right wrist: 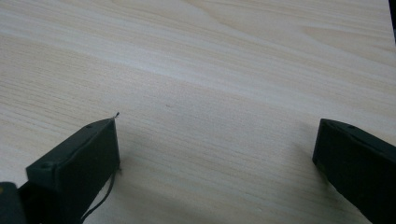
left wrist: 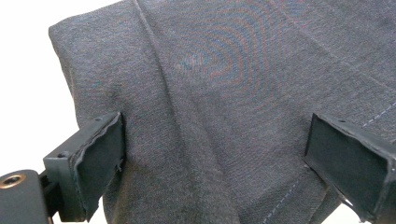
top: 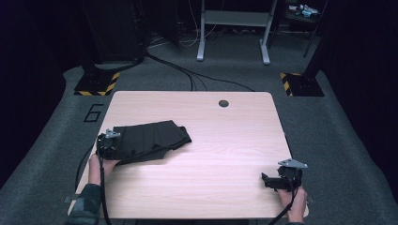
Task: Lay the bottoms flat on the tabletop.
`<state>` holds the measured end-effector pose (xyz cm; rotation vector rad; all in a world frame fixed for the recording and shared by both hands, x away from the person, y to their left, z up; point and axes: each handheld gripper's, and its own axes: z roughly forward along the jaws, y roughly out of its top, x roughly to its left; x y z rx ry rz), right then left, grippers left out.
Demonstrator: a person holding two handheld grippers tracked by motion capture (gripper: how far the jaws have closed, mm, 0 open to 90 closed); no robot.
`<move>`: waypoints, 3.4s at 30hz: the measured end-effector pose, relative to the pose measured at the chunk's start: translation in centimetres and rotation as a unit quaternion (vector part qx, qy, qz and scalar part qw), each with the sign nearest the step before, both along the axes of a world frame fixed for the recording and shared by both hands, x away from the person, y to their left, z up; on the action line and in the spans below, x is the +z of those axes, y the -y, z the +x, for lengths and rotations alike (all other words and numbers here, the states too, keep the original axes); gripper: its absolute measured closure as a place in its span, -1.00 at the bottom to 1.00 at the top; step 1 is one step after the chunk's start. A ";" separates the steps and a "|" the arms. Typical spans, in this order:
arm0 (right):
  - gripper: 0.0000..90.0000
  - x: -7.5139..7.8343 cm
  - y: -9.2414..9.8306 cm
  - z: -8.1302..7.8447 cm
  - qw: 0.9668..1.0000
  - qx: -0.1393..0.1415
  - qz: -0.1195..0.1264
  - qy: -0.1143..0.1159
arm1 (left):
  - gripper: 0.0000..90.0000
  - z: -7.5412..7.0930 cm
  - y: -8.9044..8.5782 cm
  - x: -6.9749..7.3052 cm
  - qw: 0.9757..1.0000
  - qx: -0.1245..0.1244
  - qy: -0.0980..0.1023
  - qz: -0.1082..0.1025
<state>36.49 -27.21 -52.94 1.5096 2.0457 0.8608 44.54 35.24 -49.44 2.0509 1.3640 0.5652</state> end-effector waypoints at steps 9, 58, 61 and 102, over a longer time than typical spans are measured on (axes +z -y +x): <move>-1.00 0.0 0.0 0.0 1.000 0.000 0.000 0.000 | -0.88 -0.3 1.1 -0.1 1.000 -0.008 0.006 -0.002; -1.00 0.0 0.0 0.0 1.000 0.000 0.000 0.000 | -0.89 -2.4 13.7 0.0 0.992 -0.122 0.000 0.001; -1.00 0.0 0.0 0.0 1.000 0.000 0.000 0.000 | -0.89 -2.7 14.8 0.0 0.992 -0.125 0.000 -0.001; -0.98 0.0 0.0 0.0 1.000 0.000 0.002 0.000 | -1.00 -4.5 24.9 3.4 0.973 -0.229 0.022 0.000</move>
